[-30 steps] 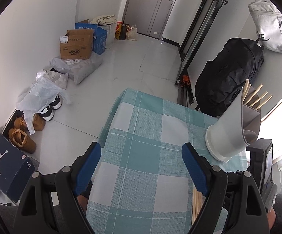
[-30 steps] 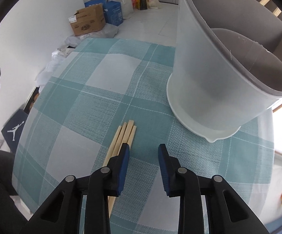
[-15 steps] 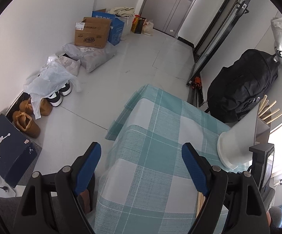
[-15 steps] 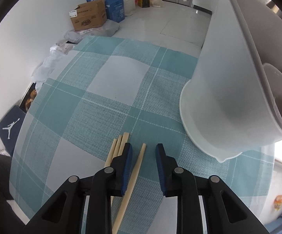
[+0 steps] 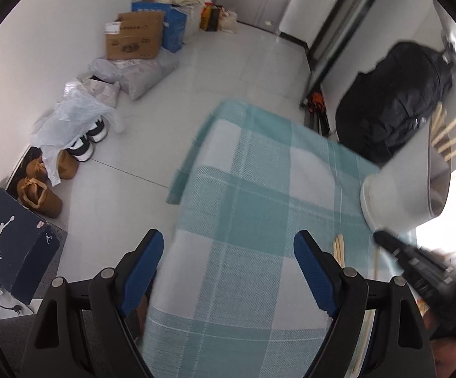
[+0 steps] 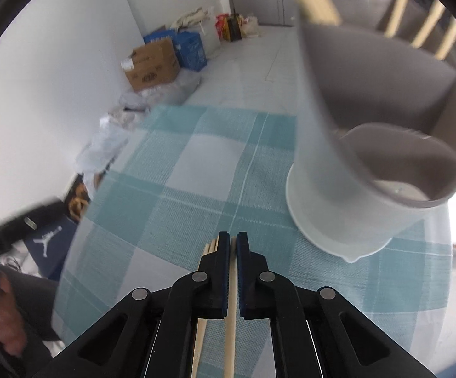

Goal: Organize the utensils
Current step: 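Lift the stick with the right gripper while the left gripper reaches for another stick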

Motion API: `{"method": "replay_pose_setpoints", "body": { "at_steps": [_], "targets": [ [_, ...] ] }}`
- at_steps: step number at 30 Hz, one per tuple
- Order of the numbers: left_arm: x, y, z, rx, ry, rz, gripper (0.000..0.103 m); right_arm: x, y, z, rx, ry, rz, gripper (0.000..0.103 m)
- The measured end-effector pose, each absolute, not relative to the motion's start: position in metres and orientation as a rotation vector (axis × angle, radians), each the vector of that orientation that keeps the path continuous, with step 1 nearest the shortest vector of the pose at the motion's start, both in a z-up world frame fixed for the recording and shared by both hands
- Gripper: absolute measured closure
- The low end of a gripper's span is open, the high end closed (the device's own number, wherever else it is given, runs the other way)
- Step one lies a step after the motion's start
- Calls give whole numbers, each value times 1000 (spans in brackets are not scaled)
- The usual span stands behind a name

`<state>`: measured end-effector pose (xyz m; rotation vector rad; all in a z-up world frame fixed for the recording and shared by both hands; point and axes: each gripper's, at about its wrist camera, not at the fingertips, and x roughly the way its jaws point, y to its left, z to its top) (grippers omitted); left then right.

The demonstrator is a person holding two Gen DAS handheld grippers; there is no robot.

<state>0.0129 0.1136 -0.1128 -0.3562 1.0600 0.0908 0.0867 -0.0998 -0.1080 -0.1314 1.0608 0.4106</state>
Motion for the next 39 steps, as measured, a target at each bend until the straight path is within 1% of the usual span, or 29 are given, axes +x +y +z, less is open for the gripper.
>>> {"method": "replay_pose_setpoints", "body": {
  "at_steps": [7,12,20,23,34,37,39],
  "targets": [
    [9,60,-127,-212,1169,-64,21,76,-146,-60,70,935,429,100],
    [4,39,-129,-150,1198,-104,22,74,-165,-40,151,871,443,100],
    [3,16,-141,-68,1253,-103,22,61,-195,-28,212,829,460,100],
    [3,10,-142,-2,1241,-83,21,58,-207,-26,229,814,456,100],
    [17,15,-145,19,1275,-2,20,45,-227,-17,232,749,450,100],
    [26,16,-146,21,1275,9,22,45,-231,-18,242,750,456,100],
    [35,16,-147,31,1267,9,25,46,-234,-18,244,752,459,100]
  ]
}}
